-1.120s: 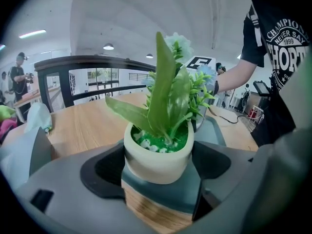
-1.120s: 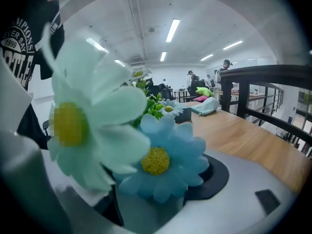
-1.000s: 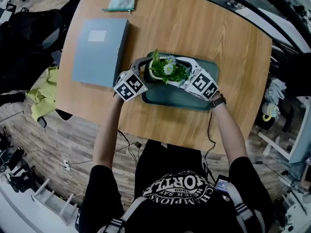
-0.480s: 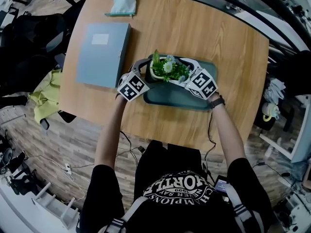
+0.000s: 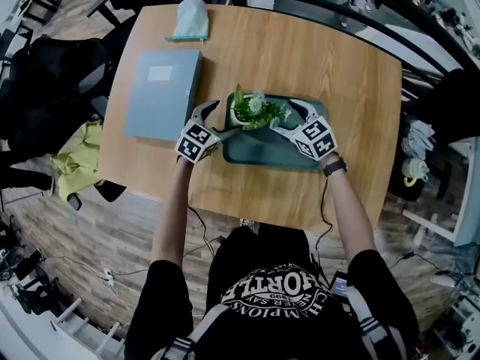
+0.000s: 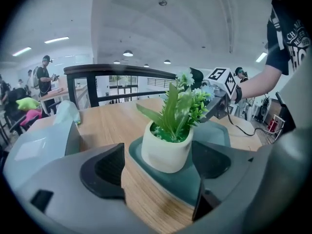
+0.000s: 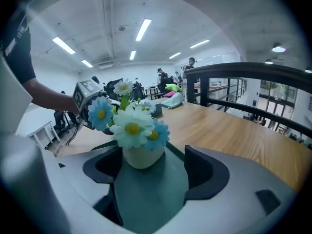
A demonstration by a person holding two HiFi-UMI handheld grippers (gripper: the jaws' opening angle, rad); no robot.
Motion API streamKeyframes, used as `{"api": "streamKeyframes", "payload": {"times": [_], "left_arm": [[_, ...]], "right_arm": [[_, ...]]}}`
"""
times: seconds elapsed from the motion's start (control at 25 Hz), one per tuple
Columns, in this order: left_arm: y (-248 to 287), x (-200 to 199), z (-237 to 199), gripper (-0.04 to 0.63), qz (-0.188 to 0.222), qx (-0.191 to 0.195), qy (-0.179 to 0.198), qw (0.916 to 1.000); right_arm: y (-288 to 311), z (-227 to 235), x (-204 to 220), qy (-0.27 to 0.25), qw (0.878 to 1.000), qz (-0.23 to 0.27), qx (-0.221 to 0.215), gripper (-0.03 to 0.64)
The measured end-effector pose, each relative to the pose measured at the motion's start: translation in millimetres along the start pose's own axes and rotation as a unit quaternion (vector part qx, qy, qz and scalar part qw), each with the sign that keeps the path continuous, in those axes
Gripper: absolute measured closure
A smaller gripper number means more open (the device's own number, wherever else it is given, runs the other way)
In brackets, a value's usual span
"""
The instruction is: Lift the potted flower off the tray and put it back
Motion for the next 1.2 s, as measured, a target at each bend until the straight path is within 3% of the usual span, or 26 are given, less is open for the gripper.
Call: {"api": "streamKeyframes", "payload": {"times": [0.52, 0.88, 1.2], "left_arm": [[-41, -35, 2, 0.146, 0.058, -0.080, -0.053, 0.9938], [-63, -90, 14, 0.198, 0.102, -0.105, -0.038, 0.9885], [-75, -144, 40, 0.250, 0.153, -0.102, -0.024, 0.9827]], "right_arm": [[-75, -1, -5, 0.078, 0.988, 0.064, 0.115, 0.230], [-137, -9, -29, 0.083, 0.973, 0.109, 0.187, 0.258], [-195, -30, -49, 0.098, 0.951, 0.161, 0.246, 0.283]]}}
Point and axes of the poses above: the fingertips, and each gripper's own axes: y forward along the fingers, z to its right, x out of its underside, the point moved 7 cm from there along -y, backward along the fingers, and after that the axes turned 9 degrees about y, right-handed, at the moved point
